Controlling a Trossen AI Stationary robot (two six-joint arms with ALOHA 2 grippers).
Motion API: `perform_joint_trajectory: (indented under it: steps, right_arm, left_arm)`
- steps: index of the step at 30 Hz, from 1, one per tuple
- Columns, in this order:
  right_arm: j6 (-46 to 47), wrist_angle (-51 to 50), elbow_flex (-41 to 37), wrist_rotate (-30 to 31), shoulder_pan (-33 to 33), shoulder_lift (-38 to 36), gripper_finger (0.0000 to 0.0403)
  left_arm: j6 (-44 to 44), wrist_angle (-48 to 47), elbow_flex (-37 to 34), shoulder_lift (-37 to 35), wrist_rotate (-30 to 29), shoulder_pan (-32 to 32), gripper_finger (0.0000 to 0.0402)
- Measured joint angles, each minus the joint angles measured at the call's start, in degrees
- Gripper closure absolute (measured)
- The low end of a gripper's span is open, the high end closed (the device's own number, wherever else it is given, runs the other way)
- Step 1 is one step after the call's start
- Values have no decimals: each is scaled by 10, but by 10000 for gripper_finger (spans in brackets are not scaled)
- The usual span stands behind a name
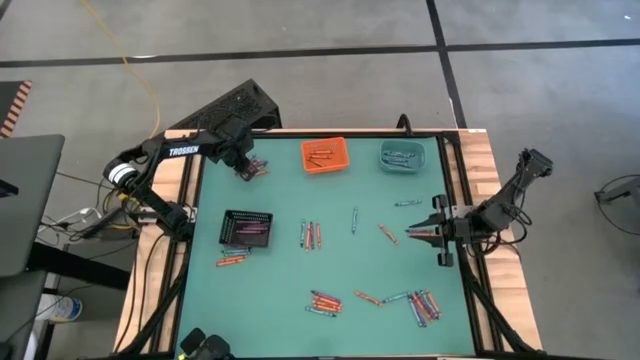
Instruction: Sort crayons
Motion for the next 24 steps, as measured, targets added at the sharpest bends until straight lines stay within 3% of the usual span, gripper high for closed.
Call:
perform_joint_trajectory:
  steps: [9,19,24]
  right_arm:
    - [0,0,0,0,0,0,296]
    - [1,0,0,-1,0,0,296]
    - [1,-8,0,-1,0,0,296]
  left_arm:
    - [2,-11,10,10,4,0,304]
    - [-16,-167,145,141,6,-3,304]
    - [-13,-187,164,163,2,-9,329]
